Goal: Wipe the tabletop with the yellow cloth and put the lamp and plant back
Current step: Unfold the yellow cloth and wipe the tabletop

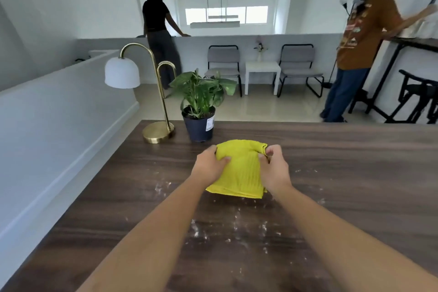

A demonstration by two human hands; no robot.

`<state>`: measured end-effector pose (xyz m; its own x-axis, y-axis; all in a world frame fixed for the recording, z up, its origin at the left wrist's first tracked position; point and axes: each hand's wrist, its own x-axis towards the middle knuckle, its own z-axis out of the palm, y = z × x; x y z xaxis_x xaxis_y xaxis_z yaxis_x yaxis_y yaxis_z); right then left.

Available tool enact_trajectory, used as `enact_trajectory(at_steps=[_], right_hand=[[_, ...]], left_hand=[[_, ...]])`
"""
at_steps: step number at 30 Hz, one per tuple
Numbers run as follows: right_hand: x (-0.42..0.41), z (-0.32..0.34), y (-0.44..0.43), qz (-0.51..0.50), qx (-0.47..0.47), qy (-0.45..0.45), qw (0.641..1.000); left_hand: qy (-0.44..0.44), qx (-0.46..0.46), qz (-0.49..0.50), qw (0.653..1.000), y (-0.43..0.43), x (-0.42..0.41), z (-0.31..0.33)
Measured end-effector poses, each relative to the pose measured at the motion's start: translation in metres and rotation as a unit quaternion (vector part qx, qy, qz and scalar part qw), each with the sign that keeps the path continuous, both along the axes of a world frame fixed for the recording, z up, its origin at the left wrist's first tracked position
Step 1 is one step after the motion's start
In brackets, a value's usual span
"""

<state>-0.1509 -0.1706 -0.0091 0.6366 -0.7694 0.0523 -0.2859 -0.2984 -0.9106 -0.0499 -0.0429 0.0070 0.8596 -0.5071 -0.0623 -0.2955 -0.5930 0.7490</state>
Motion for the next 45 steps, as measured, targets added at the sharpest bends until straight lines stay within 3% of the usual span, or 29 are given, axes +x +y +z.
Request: enact_trajectory(at_steps=[9, 12, 14, 16, 18, 21, 24, 28, 33, 39, 45], right_hand=[[0.027, -0.009, -0.059, -0.047, -0.002, 0.006, 0.999], [0.042, -0.014, -0.061, -0.059, -0.041, 0.106, 0.992], [0.051, -0.023, -0.061, -0.067, -0.162, 0.194, 0.965], [0.06, -0.03, -0.053, -0.023, -0.24, 0.205, 0.948], [0.072, -0.038, -0.039, 0.078, -0.254, 0.197, 0.944], [0.081, -0.053, -0.02, 0.19, -0.275, 0.248, 0.909], [0.082, -0.061, -0.015, 0.217, -0.311, 0.33, 0.864], [0.085, -0.058, -0.033, 0.172, -0.317, 0.365, 0.858], [0.113, -0.052, -0.058, 0.081, -0.242, 0.414, 0.874], [0.148, -0.053, -0.013, 0.197, -0.302, 0.384, 0.85], [0.096, -0.062, 0.015, 0.325, -0.4, 0.283, 0.809]], left_hand=[[-0.016, -0.006, -0.002, 1.0, -0.059, 0.029, -0.027], [-0.038, 0.059, 0.005, 0.998, -0.055, 0.044, -0.033], [-0.085, 0.097, 0.025, 0.991, -0.046, 0.056, -0.037], [-0.142, 0.116, 0.046, 0.982, -0.032, 0.069, -0.04], [-0.169, 0.165, 0.044, 0.971, -0.016, 0.083, -0.046], [-0.148, 0.282, -0.007, 0.948, 0.007, 0.099, -0.061], [-0.123, 0.329, -0.043, 0.935, 0.017, 0.104, -0.071], [-0.096, 0.327, -0.054, 0.939, 0.018, 0.107, -0.069], [-0.086, 0.32, -0.063, 0.942, 0.019, 0.11, -0.07], [-0.059, 0.311, -0.064, 0.946, 0.018, 0.113, -0.069], [-0.045, 0.304, -0.061, 0.95, 0.018, 0.112, -0.065]])
